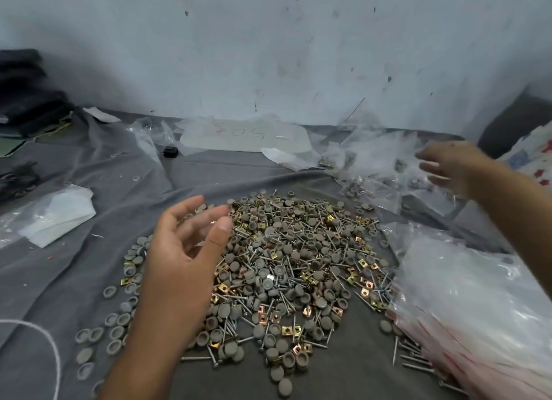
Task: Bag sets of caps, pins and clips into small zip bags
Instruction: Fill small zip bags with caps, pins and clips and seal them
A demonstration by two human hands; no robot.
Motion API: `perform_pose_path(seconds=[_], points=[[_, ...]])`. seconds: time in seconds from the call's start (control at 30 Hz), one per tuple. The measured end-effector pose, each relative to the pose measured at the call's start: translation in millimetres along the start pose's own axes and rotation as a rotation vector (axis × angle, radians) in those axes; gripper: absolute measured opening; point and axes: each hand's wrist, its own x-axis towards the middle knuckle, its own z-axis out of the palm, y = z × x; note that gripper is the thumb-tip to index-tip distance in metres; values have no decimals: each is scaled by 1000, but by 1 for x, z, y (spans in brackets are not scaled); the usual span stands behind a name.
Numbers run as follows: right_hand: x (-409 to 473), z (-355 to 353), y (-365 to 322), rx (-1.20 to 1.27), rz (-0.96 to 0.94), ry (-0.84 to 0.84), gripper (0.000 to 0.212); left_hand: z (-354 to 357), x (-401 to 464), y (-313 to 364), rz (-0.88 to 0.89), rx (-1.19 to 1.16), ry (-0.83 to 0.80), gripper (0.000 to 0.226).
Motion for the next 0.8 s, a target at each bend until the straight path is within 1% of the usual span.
perform_pose_path(seconds=[0.03,0.07,0.1,0.13,0.17,0.2,0.23,0.27,0.3,0.33,0.4,0.43,0.5,0.57,0.63,0.67,0.7,0.73,0.8], points=[[-7,-11,13,-120,-3,-11,24,-1,0,0,-5,0,0,50],[-20,-21,25,-283,-43,-35,25,-1,0,0,-8,3,0,49],[-37,-29,37,-485,-87,-86,23,-2,0,0,-10,7,1,49],[-55,-36,51,-692,-100,-166,26,-2,-1,0,-12,12,3,48],[-70,-43,68,-883,-79,-259,39,-1,-1,0,-11,15,5,47],[-85,-48,87,-1052,-29,-331,60,-1,-2,0,-9,17,7,47],[-98,-51,105,-1194,21,-363,79,0,-2,0,-6,20,7,47],[-108,-54,121,-1275,30,-358,87,1,-3,0,-3,23,5,47],[-118,-55,133,-1293,-11,-328,83,3,-3,0,0,24,1,48],[-126,-55,140,-1275,-81,-283,70,4,-4,0,1,24,-3,48],[-133,-53,141,-1207,-235,-176,30,7,-5,1,-1,20,-8,49],[-134,-54,138,-1168,-268,-133,17,8,-6,0,-4,21,-13,50],[-130,-56,129,-1044,-279,-56,30,10,-7,0,-8,40,-27,51],[-130,-57,110,-889,-329,-13,35,12,-8,0,-16,67,-46,50],[-133,-53,85,-720,-407,3,28,13,-9,0,-19,83,-77,44],[-138,-48,70,-643,-426,4,20,15,-9,1,-18,96,-100,41],[-142,-41,55,-559,-446,-7,11,16,-10,1,-17,116,-126,38],[-148,-31,40,-472,-468,-34,13,18,-11,1,-18,142,-157,35],[-162,-8,15,-189,-483,-148,24,22,-15,4,-18,181,-246,30]])
